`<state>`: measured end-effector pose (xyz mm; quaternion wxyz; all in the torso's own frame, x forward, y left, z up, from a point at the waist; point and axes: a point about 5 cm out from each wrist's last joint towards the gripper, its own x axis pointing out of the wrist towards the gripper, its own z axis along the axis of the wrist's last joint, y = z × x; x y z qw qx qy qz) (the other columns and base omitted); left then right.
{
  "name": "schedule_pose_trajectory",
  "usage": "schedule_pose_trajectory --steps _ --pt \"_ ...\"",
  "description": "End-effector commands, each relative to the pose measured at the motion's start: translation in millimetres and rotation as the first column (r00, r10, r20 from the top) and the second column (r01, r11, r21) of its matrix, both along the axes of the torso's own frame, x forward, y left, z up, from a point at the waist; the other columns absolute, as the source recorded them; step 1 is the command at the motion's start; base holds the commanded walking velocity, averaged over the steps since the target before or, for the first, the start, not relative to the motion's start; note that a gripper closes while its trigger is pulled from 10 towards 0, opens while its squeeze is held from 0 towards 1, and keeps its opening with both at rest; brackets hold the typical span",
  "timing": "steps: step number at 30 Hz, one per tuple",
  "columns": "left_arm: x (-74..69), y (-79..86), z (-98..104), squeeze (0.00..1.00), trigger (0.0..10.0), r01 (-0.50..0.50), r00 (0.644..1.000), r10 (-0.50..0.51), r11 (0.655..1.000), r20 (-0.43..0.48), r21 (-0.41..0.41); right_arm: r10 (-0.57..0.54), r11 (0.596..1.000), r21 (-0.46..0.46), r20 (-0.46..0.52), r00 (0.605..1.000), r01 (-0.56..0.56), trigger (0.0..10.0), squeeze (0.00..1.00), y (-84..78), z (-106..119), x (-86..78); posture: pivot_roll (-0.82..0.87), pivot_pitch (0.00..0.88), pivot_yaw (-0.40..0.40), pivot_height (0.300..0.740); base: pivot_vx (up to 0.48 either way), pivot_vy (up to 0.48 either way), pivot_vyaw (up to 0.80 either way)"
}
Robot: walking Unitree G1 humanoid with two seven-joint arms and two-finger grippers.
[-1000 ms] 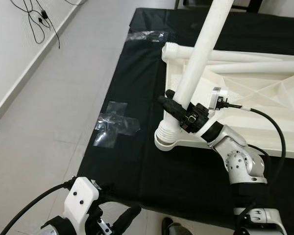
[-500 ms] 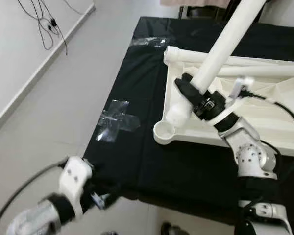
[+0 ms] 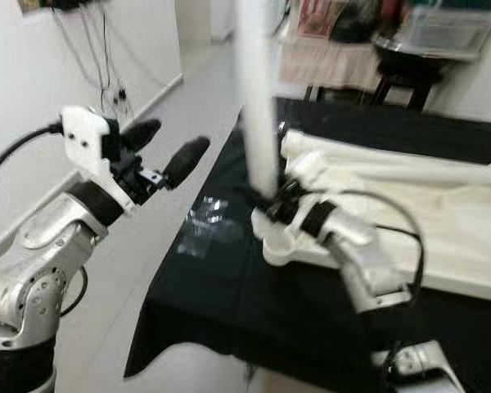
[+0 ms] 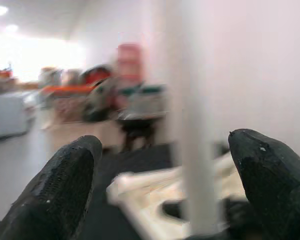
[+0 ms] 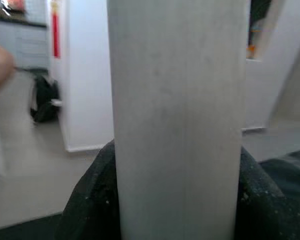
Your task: Building children table
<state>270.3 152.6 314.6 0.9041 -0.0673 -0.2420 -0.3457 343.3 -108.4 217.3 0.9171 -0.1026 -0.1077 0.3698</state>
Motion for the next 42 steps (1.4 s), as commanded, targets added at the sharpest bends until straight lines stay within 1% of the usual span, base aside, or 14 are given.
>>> schedule_pose_trajectory --steps 1,11,12,13,14,18,19,20,29,36,37,39,40,42 --pt "0.7 -3.2 4 1.0 10.0 0.034 0.999 -0.034 0.999 0.007 -0.008 -0.002 1.0 -0.031 0.02 1.0 0.002 10.0 0.0 6.3 0 1.0 0.0 0.0 -0.027 0.74 0.0 0.0 0.0" --pt "13.7 -5.6 11 1.0 10.0 0.019 0.999 -0.018 0.999 0.039 -0.046 0.149 0.988 -0.052 0.076 0.986 -0.146 10.0 0.0 29.8 4 -11.4 -0.01 0.0 -0.034 0.74 0.0 0.0 0.0" --pt "17.6 -4.6 10 0.37 10.0 0.013 0.999 -0.011 0.998 0.032 -0.058 0.203 0.978 -0.063 0.092 0.975 -0.197 10.0 0.0 35.2 5 -17.1 -0.01 0.0 -0.034 0.74 0.0 0.0 0.0" --pt "20.1 -4.3 9 0.37 10.0 0.012 1.0 -0.01 0.998 0.026 -0.063 0.24 0.969 -0.078 0.102 0.965 -0.233 10.0 0.0 38.6 4 -21.1 -0.01 0.0 -0.032 0.74 0.0 0.0 0.0" --pt "22.0 -4.8 8 0.0 10.0 0.021 1.0 -0.02 0.997 0.018 -0.069 0.27 0.961 -0.085 0.106 0.957 -0.261 10.0 0.0 40.8 3 -24.5 -0.02 0.0 -0.025 0.74 0.0 0.0 0.0" --pt "24.1 -6.1 7 0.0 10.0 0.041 0.999 -0.041 0.996 0.011 -0.078 0.294 0.954 -0.096 0.112 0.949 -0.284 10.0 0.0 43.2 2 -28.4 -0.02 0.0 -0.023 0.74 0.0 0.0 0.0" --pt "25.0 -6.8 7 0.0 8.6 0.051 0.999 -0.05 0.995 0.011 -0.087 0.3 0.952 -0.1 0.113 0.947 -0.29 10.0 0.0 43.6 2 -29.4 -0.03 0.0 -0.018 0.74 0.0 0.0 0.0" --pt "25.5 -8.7 7 0.0 0.0 0.066 0.998 -0.065 0.993 0.012 -0.094 0.3 0.952 -0.105 0.112 0.947 -0.289 10.0 0.0 43.8 1 -29.5 -0.03 0.0 -0.018 0.74 0.0 0.0 0.0" --pt "24.9 -17.8 6 0.0 0.0 0.125 0.992 -0.124 0.988 0.018 -0.094 0.247 0.964 -0.124 0.094 0.964 -0.235 10.0 0.0 41.2 -5 -23.1 -0.03 0.0 -0.022 0.74 0.0 0.0 0.0" --pt "21.0 -27.1 4 0.0 0.0 0.175 0.985 -0.174 0.982 0.021 -0.076 0.061 0.989 -0.141 0.046 0.997 -0.054 10.0 0.0 41.4 -13 -6.2 -0.03 0.0 -0.023 0.74 0.0 0.0 0.0" --pt "20.5 -28.4 5 0.0 0.0 0.181 0.983 -0.18 0.98 0.024 -0.078 0.047 0.99 -0.134 0.032 0.998 -0.042 10.0 0.32 43.7 -15 -5.6 -0.03 0.0 -0.023 0.74 0.0 0.0 0.0" --pt "20.2 -29.3 5 0.0 0.0 0.185 0.983 -0.184 0.98 0.026 -0.08 0.039 0.991 -0.13 0.022 0.999 -0.035 10.0 0.32 45.3 -16 -5.4 -0.03 0.0 -0.023 0.74 0.0 0.0 0.0" --pt "20.1 -30.3 6 0.0 0.0 0.189 0.982 -0.187 0.979 0.026 -0.082 0.039 0.99 -0.134 0.007 0.999 -0.038 10.0 1.0 49.4 -18 -5.5 -0.03 0.0 -0.022 0.74 0.0 0.0 0.0" --pt "20.0 -30.9 6 0.0 0.0 0.191 0.982 -0.19 0.978 0.027 -0.084 0.039 0.99 -0.138 -0.004 0.999 -0.04 10.0 1.0 52.1 -20 -5.6 -0.03 0.0 -0.022 0.74 0.0 0.0 0.0"
